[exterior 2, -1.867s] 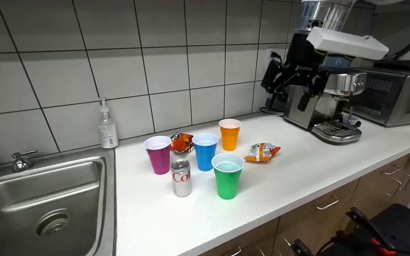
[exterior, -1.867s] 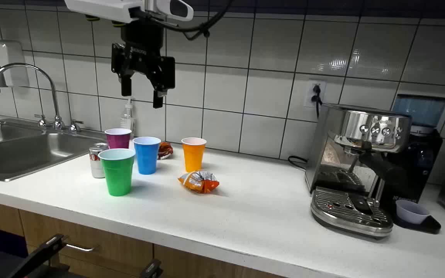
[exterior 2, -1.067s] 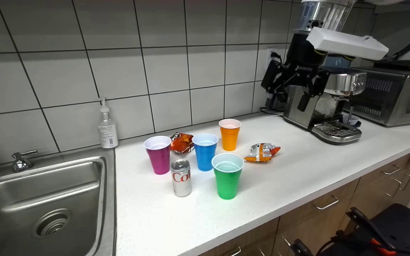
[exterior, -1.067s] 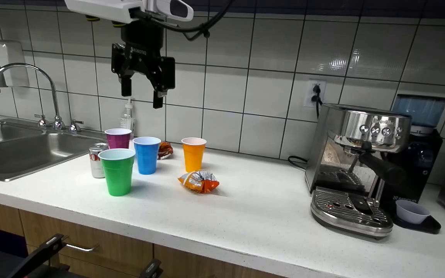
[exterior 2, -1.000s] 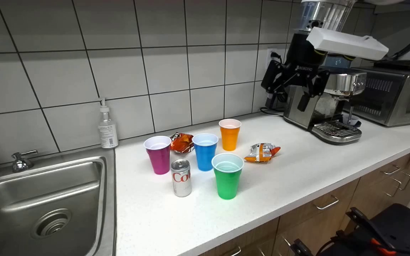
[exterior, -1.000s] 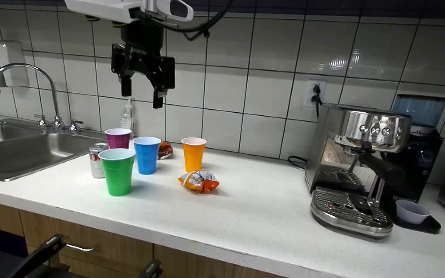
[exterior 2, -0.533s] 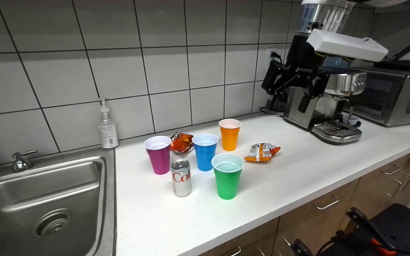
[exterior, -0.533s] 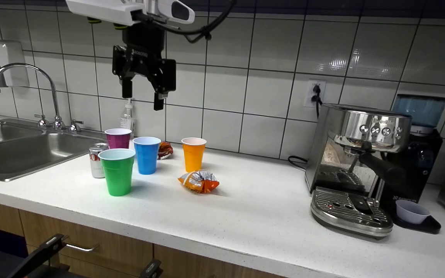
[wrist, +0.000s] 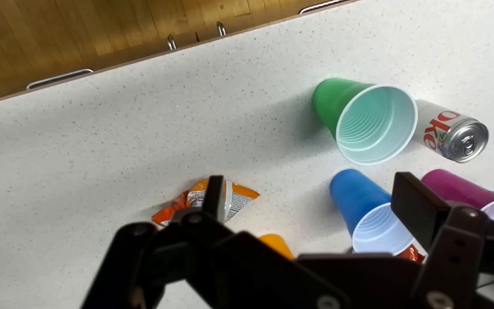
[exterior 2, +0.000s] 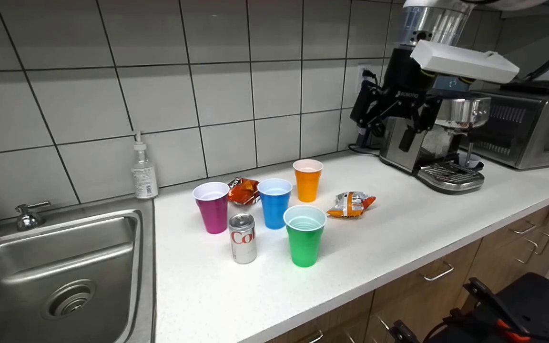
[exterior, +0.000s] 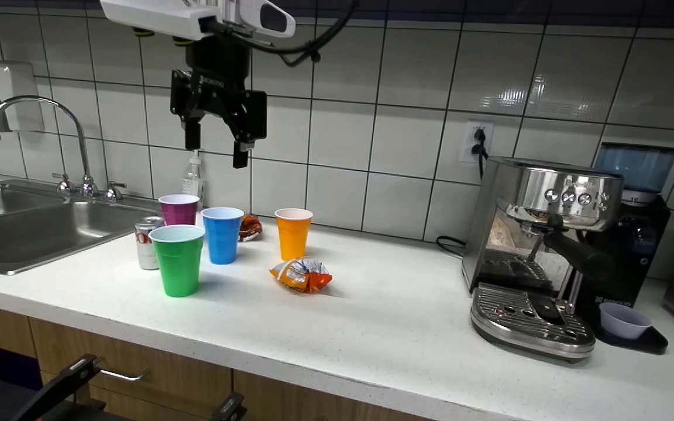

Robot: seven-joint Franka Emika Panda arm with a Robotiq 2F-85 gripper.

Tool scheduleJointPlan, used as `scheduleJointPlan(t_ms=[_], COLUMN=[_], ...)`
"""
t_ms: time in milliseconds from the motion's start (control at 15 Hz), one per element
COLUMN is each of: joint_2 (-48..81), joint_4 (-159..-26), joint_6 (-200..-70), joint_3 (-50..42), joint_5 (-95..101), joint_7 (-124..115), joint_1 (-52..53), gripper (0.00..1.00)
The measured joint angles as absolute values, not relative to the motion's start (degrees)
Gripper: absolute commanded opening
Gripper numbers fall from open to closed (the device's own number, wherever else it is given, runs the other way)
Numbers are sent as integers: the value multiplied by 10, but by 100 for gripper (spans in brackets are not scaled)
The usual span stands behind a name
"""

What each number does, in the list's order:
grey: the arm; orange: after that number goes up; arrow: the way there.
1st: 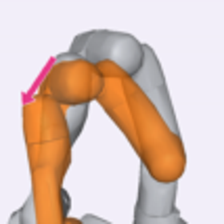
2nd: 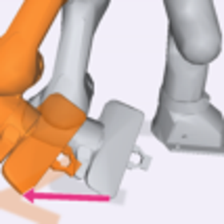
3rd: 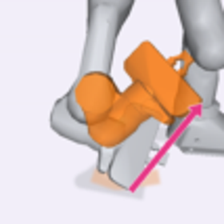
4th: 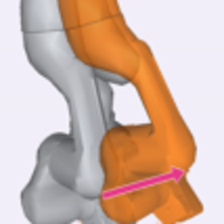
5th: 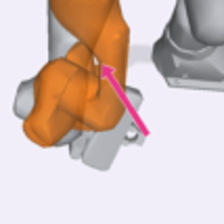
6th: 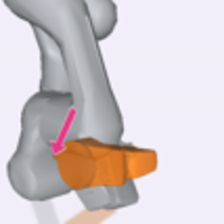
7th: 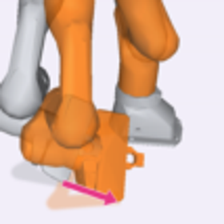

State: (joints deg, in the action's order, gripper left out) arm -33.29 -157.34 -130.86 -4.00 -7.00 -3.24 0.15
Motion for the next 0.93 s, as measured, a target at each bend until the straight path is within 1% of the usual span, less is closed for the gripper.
scheduleJointPlan(t_ms=[467,933], joint_2=[-317,-259], joint_4=[-1573,-1570], joint_6=[-1321,-1362], joint_3=[-40,-39], joint_5=[-70,-71], joint_7=[-23,11], joint_1=[7,27], gripper=[100,100])
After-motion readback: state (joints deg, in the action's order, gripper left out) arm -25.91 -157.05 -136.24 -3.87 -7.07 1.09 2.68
